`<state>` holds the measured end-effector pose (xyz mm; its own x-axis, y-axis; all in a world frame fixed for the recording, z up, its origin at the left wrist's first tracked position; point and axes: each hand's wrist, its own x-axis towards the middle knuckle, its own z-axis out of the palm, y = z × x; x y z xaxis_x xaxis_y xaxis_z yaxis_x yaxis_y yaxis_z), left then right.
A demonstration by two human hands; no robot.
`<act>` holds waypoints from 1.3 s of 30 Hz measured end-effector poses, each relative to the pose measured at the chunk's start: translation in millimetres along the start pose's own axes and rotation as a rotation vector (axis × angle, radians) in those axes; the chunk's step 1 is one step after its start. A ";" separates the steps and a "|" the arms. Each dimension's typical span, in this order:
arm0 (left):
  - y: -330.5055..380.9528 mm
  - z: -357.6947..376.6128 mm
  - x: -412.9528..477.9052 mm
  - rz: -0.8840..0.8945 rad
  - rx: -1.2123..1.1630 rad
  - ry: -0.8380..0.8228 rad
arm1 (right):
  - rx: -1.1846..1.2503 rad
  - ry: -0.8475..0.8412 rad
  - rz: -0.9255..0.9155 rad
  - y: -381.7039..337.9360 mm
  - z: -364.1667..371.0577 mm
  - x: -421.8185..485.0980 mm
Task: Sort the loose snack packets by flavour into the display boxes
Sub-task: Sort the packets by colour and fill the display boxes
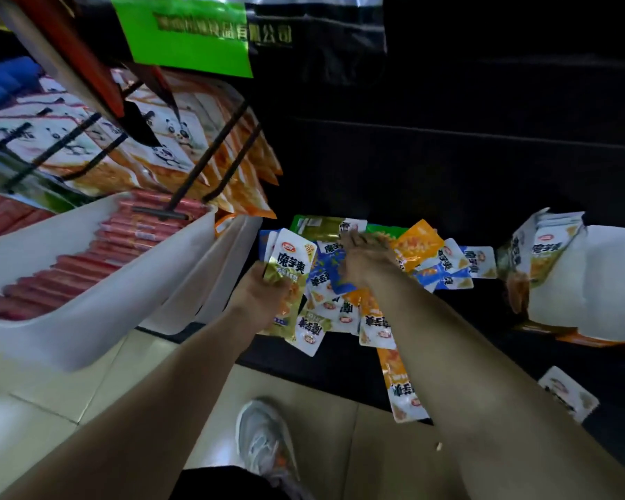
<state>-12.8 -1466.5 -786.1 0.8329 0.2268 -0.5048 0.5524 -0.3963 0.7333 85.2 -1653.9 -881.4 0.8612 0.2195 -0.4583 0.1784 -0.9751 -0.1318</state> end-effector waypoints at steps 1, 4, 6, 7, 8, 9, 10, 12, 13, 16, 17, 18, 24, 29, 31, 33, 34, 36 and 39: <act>0.2 1.3 2.8 0.014 0.002 0.009 | -0.028 0.019 0.020 1.0 4.5 -2.5; 0.9 4.8 5.2 0.005 0.009 0.017 | -0.136 0.109 0.000 4.6 19.3 -25.1; -0.1 7.6 3.8 0.009 0.033 0.026 | -0.160 0.125 -0.039 8.4 25.4 -37.5; -1.8 9.7 3.4 0.019 0.045 0.018 | -0.134 0.144 -0.055 11.4 27.8 -41.1; -3.2 11.3 3.1 0.018 0.058 0.013 | -0.098 0.163 -0.074 14.2 28.9 -43.5; -3.7 11.9 0.7 0.016 0.072 0.006 | -0.060 0.168 -0.101 16.5 30.9 -44.9; -6.2 12.3 -0.2 0.002 0.086 0.001 | -0.026 0.156 -0.127 18.1 32.1 -46.8; -9.4 11.7 0.2 -0.009 0.096 0.003 | -0.009 0.130 -0.160 19.3 33.5 -52.8; -8.7 11.1 -1.0 -0.009 0.078 0.009 | -0.017 0.138 -0.170 19.1 33.6 -56.6; -8.1 10.6 -3.1 -0.025 0.011 0.030 | -0.007 0.141 -0.173 17.2 28.0 -71.0; -8.6 11.5 -2.9 -0.037 -0.016 0.032 | -0.006 0.136 -0.168 16.8 24.8 -77.2; -8.9 12.0 -4.4 -0.044 -0.040 0.029 | -0.004 0.138 -0.162 17.8 20.5 -84.8; -9.2 13.6 -12.0 0.028 -0.139 0.070 | 0.219 0.280 -0.174 62.9 -25.3 -141.4; 3.7 41.2 -32.5 0.050 -0.121 -0.107 | 0.409 0.063 -0.285 78.7 -48.4 -173.9; 5.7 57.8 -40.3 0.031 -0.142 -0.213 | 0.524 0.091 -0.282 73.2 -52.0 -180.1; 9.3 73.6 -49.5 0.014 -0.166 -0.288 | 0.609 0.164 -0.252 68.3 -52.7 -183.2; 10.5 80.9 -52.7 0.024 -0.169 -0.296 | 0.633 0.217 -0.218 66.6 -52.5 -183.8; 11.0 92.4 -55.6 0.008 -0.155 -0.293 | 0.704 0.314 -0.136 63.8 -51.0 -183.2; 9.5 98.9 -60.3 -0.008 -0.059 -0.337 | 0.832 0.383 -0.048 62.5 -47.2 -177.4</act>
<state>-61.2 -1572.0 -793.8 0.7761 -0.0811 -0.6254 0.5678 -0.3416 0.7489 -34.0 -1755.3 -766.8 0.9871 0.0892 -0.1326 -0.0539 -0.5950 -0.8019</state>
